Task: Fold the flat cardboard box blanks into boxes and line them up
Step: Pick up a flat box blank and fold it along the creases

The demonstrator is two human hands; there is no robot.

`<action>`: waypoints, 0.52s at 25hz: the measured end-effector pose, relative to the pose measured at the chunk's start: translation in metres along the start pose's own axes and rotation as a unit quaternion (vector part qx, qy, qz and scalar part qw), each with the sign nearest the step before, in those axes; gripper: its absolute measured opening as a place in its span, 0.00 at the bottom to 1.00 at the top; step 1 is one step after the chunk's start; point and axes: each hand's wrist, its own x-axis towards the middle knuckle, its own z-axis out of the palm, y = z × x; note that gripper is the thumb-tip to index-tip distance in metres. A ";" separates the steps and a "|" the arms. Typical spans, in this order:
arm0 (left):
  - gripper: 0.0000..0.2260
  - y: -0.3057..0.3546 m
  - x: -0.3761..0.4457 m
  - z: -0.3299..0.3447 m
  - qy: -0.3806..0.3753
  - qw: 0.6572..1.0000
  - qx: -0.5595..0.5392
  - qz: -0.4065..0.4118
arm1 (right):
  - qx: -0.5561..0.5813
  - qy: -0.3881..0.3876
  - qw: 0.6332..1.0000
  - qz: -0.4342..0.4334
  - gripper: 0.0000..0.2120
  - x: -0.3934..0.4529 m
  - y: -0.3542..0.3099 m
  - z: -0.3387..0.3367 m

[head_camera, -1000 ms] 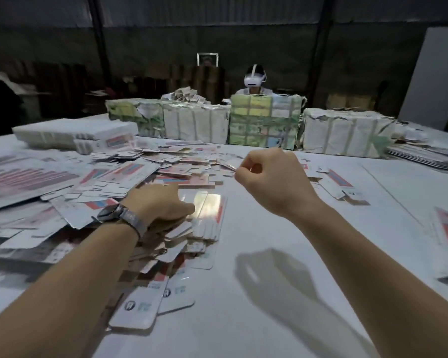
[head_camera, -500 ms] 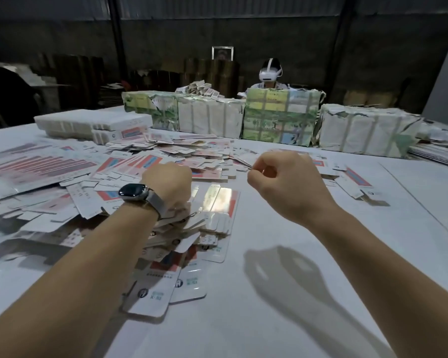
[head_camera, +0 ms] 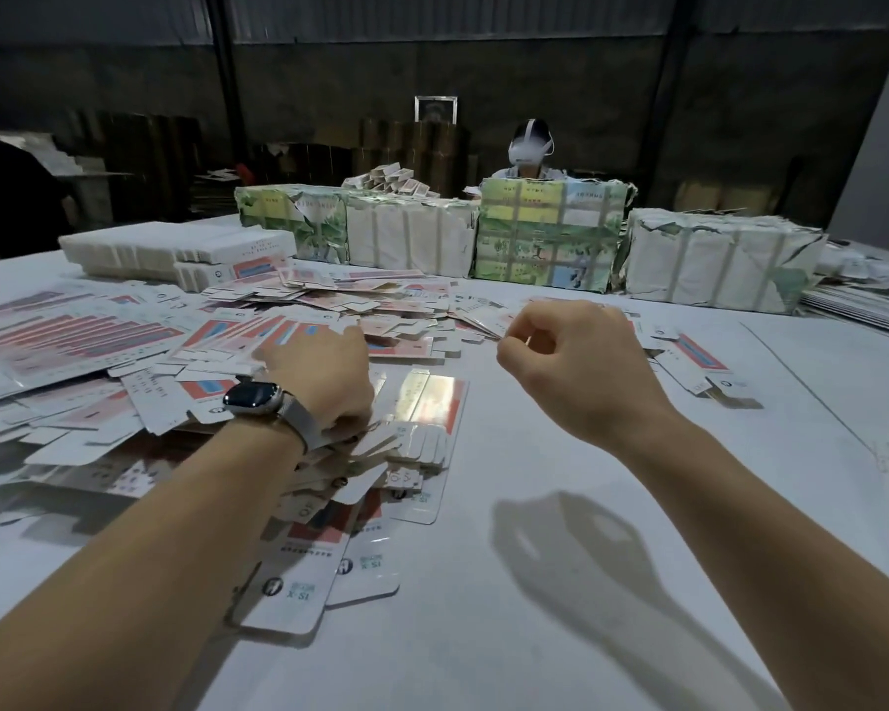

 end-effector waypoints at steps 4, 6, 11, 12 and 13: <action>0.05 0.009 -0.008 -0.001 0.043 0.997 0.000 0.059 | -0.001 0.004 1.000 0.003 0.11 0.000 0.000 -0.001; 0.06 0.021 -0.018 -0.008 0.086 0.993 -0.010 0.075 | -0.002 0.000 1.000 0.007 0.12 0.000 0.002 -0.001; 0.23 0.047 -0.033 -0.014 0.313 0.906 -0.218 0.182 | 0.059 0.073 0.994 0.051 0.05 0.004 0.011 -0.002; 0.23 0.054 -0.038 -0.014 0.336 0.865 -0.307 0.212 | 0.103 0.093 0.987 0.082 0.04 0.006 0.014 -0.003; 0.22 0.062 -0.045 -0.013 0.345 0.824 -0.383 0.234 | 0.165 0.099 0.974 0.118 0.10 0.007 0.015 -0.005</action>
